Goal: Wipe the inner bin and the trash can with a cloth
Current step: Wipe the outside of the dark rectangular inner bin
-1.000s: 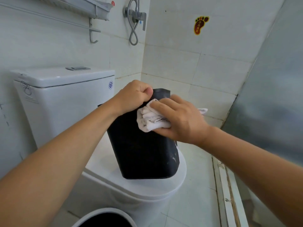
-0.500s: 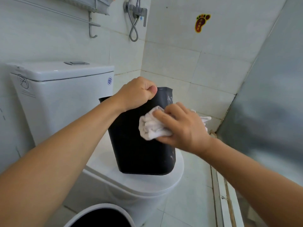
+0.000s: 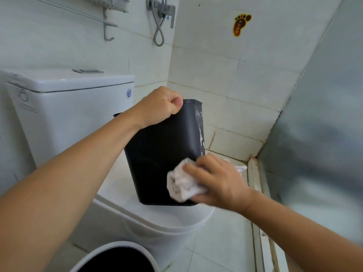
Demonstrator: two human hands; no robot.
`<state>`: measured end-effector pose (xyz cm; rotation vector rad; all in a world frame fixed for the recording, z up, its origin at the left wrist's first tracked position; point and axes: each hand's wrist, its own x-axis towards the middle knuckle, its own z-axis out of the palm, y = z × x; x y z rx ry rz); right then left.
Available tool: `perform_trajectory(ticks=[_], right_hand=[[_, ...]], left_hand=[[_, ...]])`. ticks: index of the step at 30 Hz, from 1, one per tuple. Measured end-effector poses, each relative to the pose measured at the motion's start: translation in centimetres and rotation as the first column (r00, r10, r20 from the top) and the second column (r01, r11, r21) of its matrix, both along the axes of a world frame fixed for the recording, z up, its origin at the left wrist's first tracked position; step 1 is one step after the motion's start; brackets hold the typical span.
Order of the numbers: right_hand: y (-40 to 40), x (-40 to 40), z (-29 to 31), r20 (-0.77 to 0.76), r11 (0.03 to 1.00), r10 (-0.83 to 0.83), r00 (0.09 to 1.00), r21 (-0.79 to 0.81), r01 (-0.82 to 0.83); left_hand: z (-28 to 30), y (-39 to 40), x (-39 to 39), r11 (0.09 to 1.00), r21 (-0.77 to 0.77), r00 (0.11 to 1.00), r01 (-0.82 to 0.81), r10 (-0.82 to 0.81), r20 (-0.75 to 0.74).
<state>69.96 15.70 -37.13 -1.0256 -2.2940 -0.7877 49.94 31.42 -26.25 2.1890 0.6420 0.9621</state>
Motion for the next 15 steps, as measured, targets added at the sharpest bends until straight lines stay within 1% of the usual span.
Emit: perform_trajectory(ticks=[3, 6, 9, 12, 15], right_hand=[[2.0, -1.5, 4.1, -0.177, 0.994, -0.046, 0.983, 0.093, 0.064], [3.0, -2.3, 5.2, -0.258, 0.994, -0.039, 0.965, 0.090, 0.064], [2.1, -2.0, 2.1, -0.248, 1.000, -0.015, 0.969, 0.022, 0.021], [0.2, -0.7, -1.3, -0.200, 0.996, -0.026, 0.979, -0.088, 0.008], [-0.8, -0.4, -1.8, -0.167, 0.990, -0.035, 0.985, -0.138, 0.012]], left_hand=[[0.2, -0.3, -0.1, 1.000, 0.003, 1.000, 0.016, -0.016, 0.001], [0.2, -0.1, -0.3, 1.000, -0.021, 1.000, 0.010, -0.009, 0.027], [0.2, 0.2, -1.0, 0.999, -0.050, 0.998, -0.010, 0.013, 0.053], [0.2, 0.3, -1.1, 0.998, -0.054, 0.997, -0.024, 0.027, 0.067], [0.1, 0.2, -1.0, 0.999, -0.039, 0.999, -0.016, 0.018, 0.046]])
